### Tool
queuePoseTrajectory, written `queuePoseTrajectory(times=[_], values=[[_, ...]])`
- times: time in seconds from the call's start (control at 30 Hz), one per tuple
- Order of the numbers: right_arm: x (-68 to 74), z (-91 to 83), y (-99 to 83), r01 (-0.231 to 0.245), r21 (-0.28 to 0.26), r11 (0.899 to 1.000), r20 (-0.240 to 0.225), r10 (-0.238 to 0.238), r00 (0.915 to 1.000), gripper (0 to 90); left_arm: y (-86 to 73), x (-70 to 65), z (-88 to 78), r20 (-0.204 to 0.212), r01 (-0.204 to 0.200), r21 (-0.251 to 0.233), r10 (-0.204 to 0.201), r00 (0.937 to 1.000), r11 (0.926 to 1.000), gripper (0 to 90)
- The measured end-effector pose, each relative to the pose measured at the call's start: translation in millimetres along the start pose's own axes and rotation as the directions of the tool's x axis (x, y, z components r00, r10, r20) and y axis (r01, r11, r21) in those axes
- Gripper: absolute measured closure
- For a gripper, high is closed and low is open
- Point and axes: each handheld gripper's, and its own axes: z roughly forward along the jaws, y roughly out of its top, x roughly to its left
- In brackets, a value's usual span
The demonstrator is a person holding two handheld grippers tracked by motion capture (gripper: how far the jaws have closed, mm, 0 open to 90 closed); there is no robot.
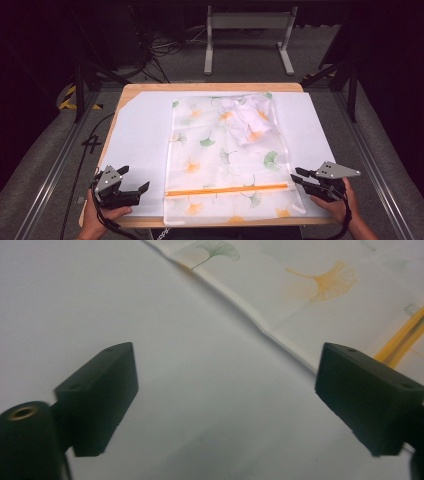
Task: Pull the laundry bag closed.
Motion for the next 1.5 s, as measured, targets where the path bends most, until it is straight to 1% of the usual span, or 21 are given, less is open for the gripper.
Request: queuePoseTrajectory(times=[0.07, 0.17, 0.27, 0.37, 0.43, 0.5, 0.53, 0.63, 0.67, 0.7, 0.8, 0.9, 1.0, 1.13, 1.17, 1.23, 1.3, 1.33, 1.37, 1.4, 1.5], values=[[0.4, 0.8, 0.7, 0.000, 0.002, 1.000, 0.003, 0.000, 1.0000, 61.9, -1.4, -1.1, 1.0, 0.005, -0.016, 0.029, 0.016, 0.9999, 0.9994, 19.9], [1.4, 1.7, 1.7, 0.001, 0.004, 1.000, -0.001, -0.001, 1.0000, 59.9, -4.1, -2.7, -0.2, 0.037, -0.012, 0.020, 0.011, 0.9992, 0.9997, 28.8], [1.7, 4.8, 5.3, 0.005, 0.001, 1.000, -0.001, -0.005, 1.0000, 58.5, -6.5, -3.7, -3.2, 0.042, -0.016, 0.020, 0.015, 0.9990, 0.9997, 29.3], [1.8, 10.1, 8.6, 0.011, 0.007, 1.000, -0.008, -0.011, 0.9999, 56.3, -9.2, -5.6, -7.6, 0.038, -0.017, 0.018, 0.017, 0.9992, 0.9997, 32.7], [3.2, 12.4, 11.0, 0.018, 0.006, 1.000, -0.014, -0.018, 0.9997, 55.8, -10.5, -7.1, -10.2, 0.040, -0.029, 0.021, 0.028, 0.9988, 0.9993, 39.1], [5.2, 14.6, 13.9, 0.027, 0.005, 1.000, -0.020, -0.027, 0.9994, 55.5, -11.9, -9.6, -14.2, 0.038, -0.061, 0.019, 0.060, 0.9975, 0.9980, 47.7], [6.4, 16.0, 15.9, 0.034, 0.002, 0.999, -0.024, -0.034, 0.9991, 55.5, -12.5, -11.0, -15.9, 0.037, -0.070, 0.016, 0.069, 0.9969, 0.9974, 55.3], [8.6, 19.9, 20.7, 0.043, 0.000, 0.999, -0.039, -0.043, 0.9983, 56.4, -13.8, -14.8, -20.1, 0.061, -0.086, 0.018, 0.085, 0.9945, 0.9961, 70.2], [9.7, 21.9, 23.5, 0.050, -0.005, 0.999, -0.050, -0.051, 0.9975, 57.2, -14.4, -16.2, -21.0, 0.085, -0.094, 0.020, 0.092, 0.9920, 0.9953, 75.3], [11.3, 23.9, 27.0, 0.055, -0.008, 0.998, -0.059, -0.055, 0.9967, 58.0, -14.7, -18.0, -21.5, 0.092, -0.107, 0.027, 0.104, 0.9903, 0.9939, 82.2], [15.1, 29.4, 37.5, 0.057, -0.020, 0.998, -0.096, -0.059, 0.9936, 60.9, -15.6, -24.3, -20.4, 0.117, -0.128, 0.049, 0.121, 0.9857, 0.9906, 89.8], [22.6, 38.1, 49.7, 0.082, -0.021, 0.996, -0.123, -0.084, 0.9888, 63.4, -16.0, -30.5, -18.7, 0.136, -0.141, 0.069, 0.130, 0.9822, 0.9876, 90.0], [35.5, 49.1, 63.6, 0.115, -0.021, 0.993, -0.162, -0.117, 0.9798, 63.3, -15.5, -37.7, -16.2, 0.161, -0.153, 0.080, 0.139, 0.9771, 0.9850, 90.0], [58.9, 69.1, 87.4, 0.163, -0.041, 0.986, -0.231, -0.168, 0.9584, 62.3, -13.9, -45.4, -12.9, 0.182, -0.177, 0.086, 0.159, 0.9703, 0.9804, 90.0], [63.7, 73.6, 92.0, 0.172, -0.045, 0.984, -0.245, -0.178, 0.9531, 62.1, -14.0, -46.8, -12.3, 0.189, -0.171, 0.086, 0.153, 0.9701, 0.9815, 90.0], [72.6, 82.7, 100.2, 0.183, -0.043, 0.982, -0.274, -0.188, 0.9431, 61.9, -14.0, -49.6, -10.8, 0.196, -0.187, 0.093, 0.166, 0.9665, 0.9779, 90.0], [80.0, 90.0, 106.1, 0.198, -0.042, 0.979, -0.288, -0.202, 0.9361, 61.9, -14.3, -51.7, -8.6, 0.205, -0.192, 0.100, 0.168, 0.9642, 0.9764, 90.0], [84.0, 93.7, 109.0, 0.204, -0.042, 0.978, -0.295, -0.207, 0.9328, 61.9, -14.5, -53.4, -6.9, 0.219, -0.198, 0.104, 0.172, 0.9603, 0.9747, 90.0], [88.8, 98.0, 112.5, 0.212, -0.043, 0.976, -0.305, -0.215, 0.9276, 61.9, -14.5, -53.4, -6.9, 0.219, -0.198, 0.104, 0.172, 0.9603, 0.9747, 90.0], [92.7, 101.3, 115.2, 0.222, -0.044, 0.974, -0.313, -0.224, 0.9230, 62.2, -14.7, -55.8, -5.3, 0.219, -0.207, 0.112, 0.179, 0.9592, 0.9720, 90.0], [103.4, 109.9, 122.4, 0.244, -0.048, 0.969, -0.333, -0.245, 0.9103, 62.8, -14.7, -58.9, -2.6, 0.232, -0.215, 0.119, 0.184, 0.9551, 0.9693, 90.0]])
